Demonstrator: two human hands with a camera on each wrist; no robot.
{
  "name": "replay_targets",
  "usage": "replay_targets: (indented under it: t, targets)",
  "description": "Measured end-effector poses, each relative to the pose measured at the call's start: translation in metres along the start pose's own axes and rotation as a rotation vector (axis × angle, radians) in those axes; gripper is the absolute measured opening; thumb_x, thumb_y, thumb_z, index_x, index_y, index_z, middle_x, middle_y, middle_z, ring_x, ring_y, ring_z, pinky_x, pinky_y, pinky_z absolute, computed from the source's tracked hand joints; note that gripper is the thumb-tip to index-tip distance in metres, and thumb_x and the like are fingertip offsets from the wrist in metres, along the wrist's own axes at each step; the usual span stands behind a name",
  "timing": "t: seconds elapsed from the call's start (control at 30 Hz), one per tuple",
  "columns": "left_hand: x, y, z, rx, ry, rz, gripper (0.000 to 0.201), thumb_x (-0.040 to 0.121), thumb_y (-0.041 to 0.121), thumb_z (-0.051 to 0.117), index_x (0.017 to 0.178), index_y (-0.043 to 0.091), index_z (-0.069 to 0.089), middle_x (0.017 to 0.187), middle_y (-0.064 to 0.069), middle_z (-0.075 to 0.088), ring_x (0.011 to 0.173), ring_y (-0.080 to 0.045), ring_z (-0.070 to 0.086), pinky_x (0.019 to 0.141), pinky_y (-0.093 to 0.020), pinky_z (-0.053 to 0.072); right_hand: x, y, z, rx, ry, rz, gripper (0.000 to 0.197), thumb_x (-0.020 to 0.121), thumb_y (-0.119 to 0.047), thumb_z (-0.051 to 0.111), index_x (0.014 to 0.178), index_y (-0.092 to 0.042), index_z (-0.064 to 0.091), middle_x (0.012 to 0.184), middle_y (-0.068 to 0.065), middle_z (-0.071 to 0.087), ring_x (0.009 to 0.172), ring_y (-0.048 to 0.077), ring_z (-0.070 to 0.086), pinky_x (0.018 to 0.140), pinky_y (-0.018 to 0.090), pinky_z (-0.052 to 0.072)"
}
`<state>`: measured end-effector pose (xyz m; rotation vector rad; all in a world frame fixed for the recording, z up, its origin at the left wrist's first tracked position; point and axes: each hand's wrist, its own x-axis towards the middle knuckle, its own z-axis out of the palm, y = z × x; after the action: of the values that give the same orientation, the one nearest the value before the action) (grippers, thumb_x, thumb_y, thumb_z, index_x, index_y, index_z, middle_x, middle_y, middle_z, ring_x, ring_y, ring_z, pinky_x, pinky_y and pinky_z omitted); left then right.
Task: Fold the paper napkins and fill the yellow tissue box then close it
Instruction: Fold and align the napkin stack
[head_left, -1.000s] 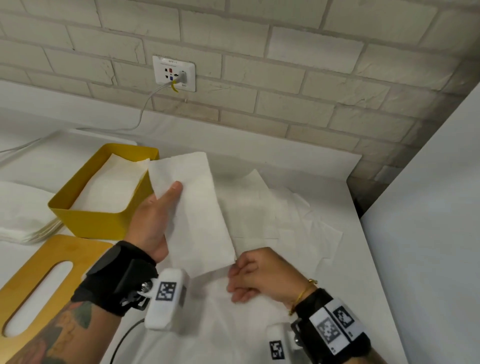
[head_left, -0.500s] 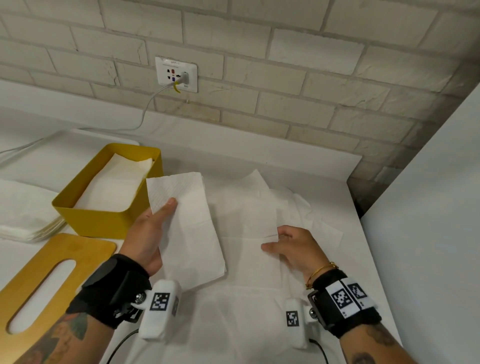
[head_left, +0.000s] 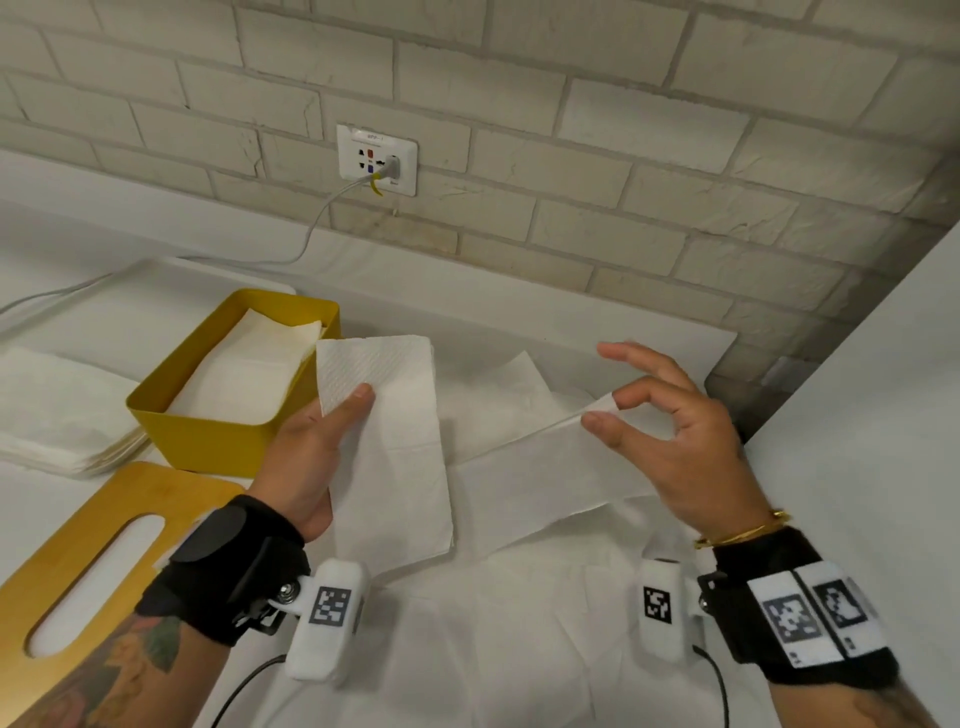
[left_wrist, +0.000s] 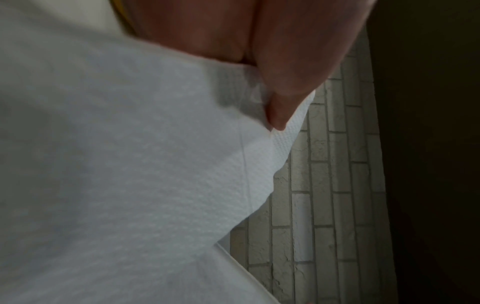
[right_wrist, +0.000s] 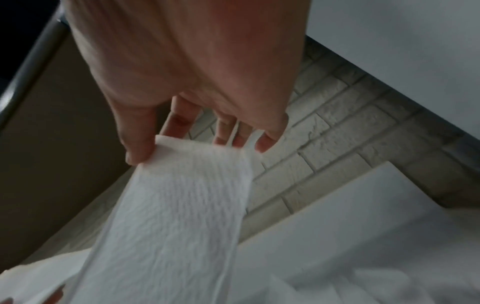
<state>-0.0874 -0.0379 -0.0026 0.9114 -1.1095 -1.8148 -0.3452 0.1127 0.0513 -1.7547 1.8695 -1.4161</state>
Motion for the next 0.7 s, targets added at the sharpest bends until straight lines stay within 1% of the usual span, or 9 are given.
replay_targets:
  t: [0.03,0.07,0.1,0.2,0.3,0.43,0.5,0.63,0.7]
  targets:
    - [0.000,0.002,0.003,0.009,-0.012,0.003,0.024,0.101,0.030,0.055,0.116,0.017,0.068,0.102,-0.004,0.078,0.090,-0.021,0.074,0.080,-0.040,0.056,0.003,-0.009,-0.004,0.048,-0.032,-0.038,0.018,0.084,-0.037,0.076,0.081,-0.022,0.065,0.127,-0.009,0.069,0.131,0.009,0.055,0.111,0.021,0.039]
    - [0.001,0.004,0.006,0.018,-0.023,0.006,0.025,0.101,0.030,0.055,0.116,0.016,0.068,0.103,-0.004,0.078,0.093,-0.022,0.074,0.081,-0.039,0.056,0.005,-0.018,-0.008,0.098,-0.065,-0.051,0.017,0.082,-0.030,0.078,0.082,-0.017,0.066,0.115,-0.006,0.075,0.120,0.014,0.064,0.107,0.029,0.046]
    - [0.002,0.006,0.009,0.029,-0.033,0.008,0.026,0.101,0.030,0.056,0.116,0.014,0.069,0.104,-0.005,0.078,0.094,-0.022,0.074,0.081,-0.039,0.055,0.008,-0.028,-0.013,0.147,-0.103,-0.045,0.017,0.079,-0.025,0.080,0.082,-0.012,0.068,0.103,-0.001,0.078,0.107,0.016,0.071,0.099,0.032,0.053]
    - [0.005,0.010,0.020,0.043,-0.071,-0.003,0.026,0.101,0.029,0.056,0.114,0.011,0.070,0.105,-0.007,0.077,0.096,-0.023,0.074,0.085,-0.039,0.055,0.018,-0.059,-0.022,0.270,-0.225,0.010,0.022,0.065,-0.018,0.083,0.077,-0.005,0.070,0.082,0.007,0.077,0.076,0.012,0.072,0.072,0.021,0.057]
    - [0.006,0.008,0.034,0.066,-0.130,-0.031,0.029,0.101,0.028,0.056,0.115,0.008,0.069,0.108,-0.011,0.077,0.100,-0.029,0.073,0.087,-0.040,0.056,0.032,-0.075,-0.021,0.339,-0.312,0.050,0.022,0.059,-0.017,0.084,0.074,-0.010,0.070,0.075,0.005,0.074,0.070,0.008,0.070,0.066,0.016,0.054]
    - [-0.002,0.001,0.052,0.126,-0.247,-0.096,0.034,0.097,0.034,0.059,0.116,0.007,0.069,0.109,-0.013,0.076,0.100,-0.032,0.073,0.088,-0.042,0.057,0.051,-0.066,-0.008,0.449,-0.332,0.211,0.029,0.055,-0.021,0.086,0.079,-0.018,0.070,0.075,0.009,0.075,0.063,0.016,0.070,0.060,0.024,0.057]
    - [-0.007,-0.004,0.059,0.123,-0.290,-0.139,0.036,0.094,0.036,0.059,0.115,0.008,0.070,0.108,-0.012,0.077,0.099,-0.031,0.074,0.086,-0.040,0.057,0.057,-0.050,-0.001,0.425,-0.288,0.283,0.032,0.057,-0.022,0.087,0.082,-0.018,0.068,0.078,0.009,0.076,0.065,0.017,0.071,0.064,0.027,0.056]
    - [-0.018,-0.018,0.063,-0.018,-0.350,-0.321,0.045,0.095,0.038,0.057,0.124,0.006,0.067,0.117,-0.017,0.074,0.107,-0.034,0.071,0.091,-0.042,0.056,0.057,-0.014,0.009,0.222,-0.214,0.407,0.039,0.057,-0.037,0.093,0.087,-0.028,0.070,0.095,0.009,0.078,0.095,0.025,0.073,0.097,0.051,0.055]
    - [-0.021,-0.023,0.062,-0.069,-0.360,-0.378,0.047,0.094,0.039,0.058,0.126,0.005,0.066,0.120,-0.018,0.072,0.110,-0.036,0.070,0.093,-0.043,0.056,0.053,-0.001,0.011,0.193,-0.189,0.472,0.038,0.061,-0.036,0.092,0.090,-0.027,0.070,0.097,0.009,0.077,0.098,0.027,0.072,0.100,0.056,0.052]
